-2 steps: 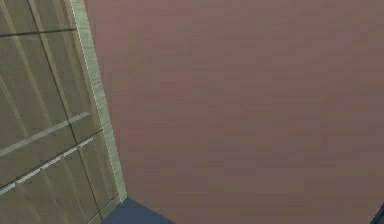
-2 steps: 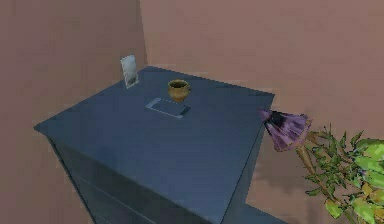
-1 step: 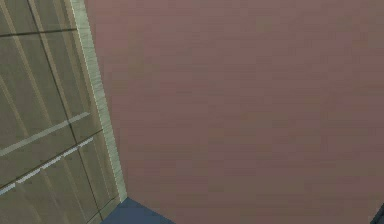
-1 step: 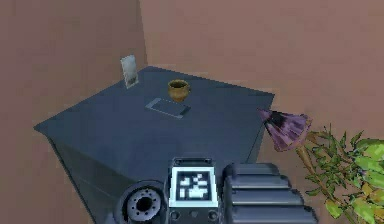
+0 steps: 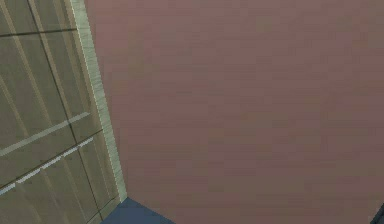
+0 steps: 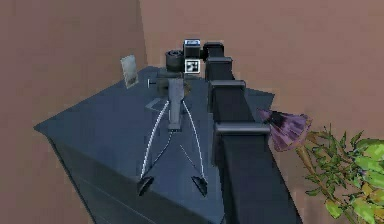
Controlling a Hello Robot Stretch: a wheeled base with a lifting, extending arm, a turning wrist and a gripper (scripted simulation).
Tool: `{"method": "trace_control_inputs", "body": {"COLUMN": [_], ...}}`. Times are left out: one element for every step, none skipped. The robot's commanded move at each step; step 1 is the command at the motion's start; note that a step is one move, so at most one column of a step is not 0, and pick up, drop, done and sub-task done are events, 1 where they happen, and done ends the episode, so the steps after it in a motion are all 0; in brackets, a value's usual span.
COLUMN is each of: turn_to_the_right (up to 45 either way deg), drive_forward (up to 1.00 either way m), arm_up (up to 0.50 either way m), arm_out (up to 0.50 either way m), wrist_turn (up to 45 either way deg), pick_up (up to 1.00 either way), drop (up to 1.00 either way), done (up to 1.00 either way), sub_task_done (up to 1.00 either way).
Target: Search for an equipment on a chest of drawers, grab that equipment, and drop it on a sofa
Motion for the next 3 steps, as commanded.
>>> {"method": "trace_control_inputs", "body": {"turn_to_the_right": [0.0, 0.0, 0.0], "drive_forward": [0.00, 0.00, 0.00], "arm_up": [0.00, 0.00, 0.00], "arm_out": [0.00, 0.00, 0.00], "wrist_turn": [45.0, 45.0, 45.0], "pick_up": [0.00, 0.00, 0.00], "drop": [0.00, 0.00, 0.00], "done": [0.00, 0.00, 0.00], "sub_task_done": [0.00, 0.00, 0.00]}}
